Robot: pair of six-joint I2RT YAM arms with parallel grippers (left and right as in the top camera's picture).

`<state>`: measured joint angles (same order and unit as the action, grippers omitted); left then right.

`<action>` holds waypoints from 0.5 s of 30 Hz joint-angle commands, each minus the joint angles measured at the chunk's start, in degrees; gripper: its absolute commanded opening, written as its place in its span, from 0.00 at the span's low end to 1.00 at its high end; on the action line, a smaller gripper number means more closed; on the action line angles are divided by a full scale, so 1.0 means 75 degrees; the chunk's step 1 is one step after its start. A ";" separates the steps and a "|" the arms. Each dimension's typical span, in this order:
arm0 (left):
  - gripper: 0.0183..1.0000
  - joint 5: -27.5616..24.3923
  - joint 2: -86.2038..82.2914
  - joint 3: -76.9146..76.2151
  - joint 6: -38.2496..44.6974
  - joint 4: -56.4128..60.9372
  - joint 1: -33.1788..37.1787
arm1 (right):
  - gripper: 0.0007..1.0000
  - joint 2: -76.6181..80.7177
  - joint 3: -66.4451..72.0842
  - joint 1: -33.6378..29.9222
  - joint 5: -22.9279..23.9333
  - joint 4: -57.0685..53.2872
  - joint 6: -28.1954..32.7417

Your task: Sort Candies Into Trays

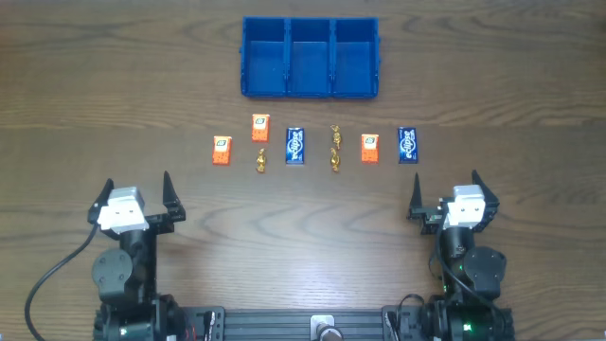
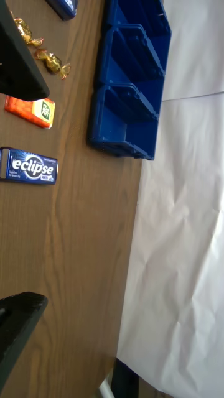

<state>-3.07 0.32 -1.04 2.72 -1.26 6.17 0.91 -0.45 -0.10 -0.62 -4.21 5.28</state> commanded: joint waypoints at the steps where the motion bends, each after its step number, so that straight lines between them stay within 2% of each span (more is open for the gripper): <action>1: 1.00 -0.0160 0.0061 -0.0096 -0.0624 -0.0504 -0.0090 | 1.00 0.0012 -0.0003 0.0003 0.0064 -0.0087 0.0105; 8: 1.00 -0.0219 0.1489 -0.2119 -0.0766 -0.1772 -0.0702 | 1.00 0.0012 -0.0003 0.0003 0.0064 -0.0085 0.0108; 15: 1.00 -0.0216 0.4864 -0.5566 -0.0764 -0.3681 -0.1180 | 1.00 0.0012 -0.0003 0.0003 0.0067 -0.0087 0.0108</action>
<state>-4.21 25.63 -32.03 -2.39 -24.16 -1.23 1.15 -0.51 -0.10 -0.45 -4.23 5.30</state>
